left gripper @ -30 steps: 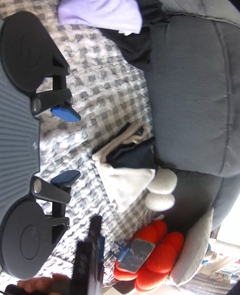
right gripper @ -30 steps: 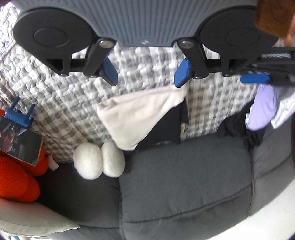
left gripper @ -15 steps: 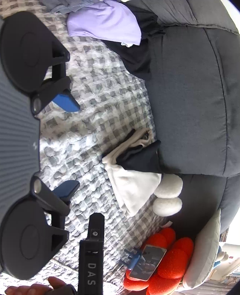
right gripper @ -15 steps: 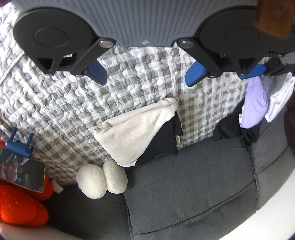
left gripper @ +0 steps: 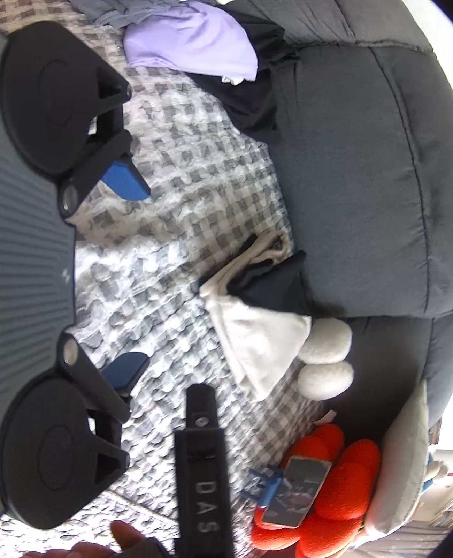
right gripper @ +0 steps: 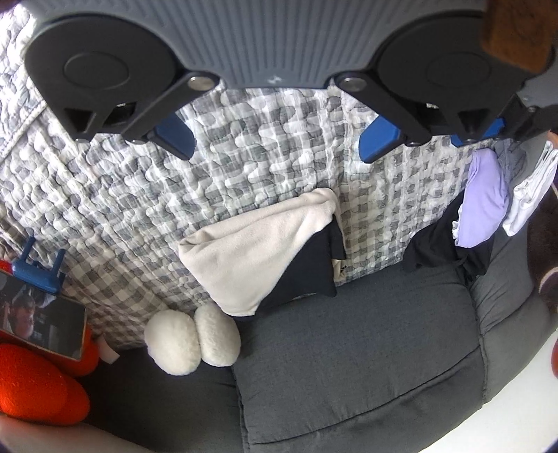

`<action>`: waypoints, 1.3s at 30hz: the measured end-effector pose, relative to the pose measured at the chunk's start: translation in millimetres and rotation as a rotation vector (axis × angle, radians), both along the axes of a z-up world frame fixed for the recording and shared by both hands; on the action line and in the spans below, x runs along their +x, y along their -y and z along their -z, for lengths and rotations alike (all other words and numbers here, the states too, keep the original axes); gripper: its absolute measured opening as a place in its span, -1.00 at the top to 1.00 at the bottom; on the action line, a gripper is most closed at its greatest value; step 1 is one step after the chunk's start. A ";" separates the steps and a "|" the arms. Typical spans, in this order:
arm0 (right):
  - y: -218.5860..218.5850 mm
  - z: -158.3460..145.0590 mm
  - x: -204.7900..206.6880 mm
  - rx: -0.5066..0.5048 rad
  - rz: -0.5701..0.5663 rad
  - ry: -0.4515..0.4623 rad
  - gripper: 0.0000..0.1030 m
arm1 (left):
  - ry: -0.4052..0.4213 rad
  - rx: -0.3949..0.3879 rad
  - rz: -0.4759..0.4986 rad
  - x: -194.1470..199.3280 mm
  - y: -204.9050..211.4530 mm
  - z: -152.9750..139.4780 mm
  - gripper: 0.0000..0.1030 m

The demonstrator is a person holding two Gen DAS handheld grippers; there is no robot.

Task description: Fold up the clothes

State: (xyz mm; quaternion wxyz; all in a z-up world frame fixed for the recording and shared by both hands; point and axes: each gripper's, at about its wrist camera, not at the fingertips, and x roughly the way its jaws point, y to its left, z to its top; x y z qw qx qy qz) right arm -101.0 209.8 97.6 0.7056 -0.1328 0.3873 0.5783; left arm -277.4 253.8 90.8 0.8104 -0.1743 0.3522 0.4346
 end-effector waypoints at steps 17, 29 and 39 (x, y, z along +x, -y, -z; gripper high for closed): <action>-3.8 0.5 -1.4 -0.010 -0.002 0.028 -1.00 | -0.007 0.044 -0.032 -2.3 4.4 -2.3 -0.96; -3.3 0.9 -2.5 -0.026 -0.005 0.064 -1.00 | -0.018 0.054 -0.033 -2.2 5.0 -2.2 -0.98; -5.0 2.5 -4.6 -0.037 -0.017 0.085 -1.00 | -0.026 0.051 -0.023 -1.1 5.2 -1.7 -0.99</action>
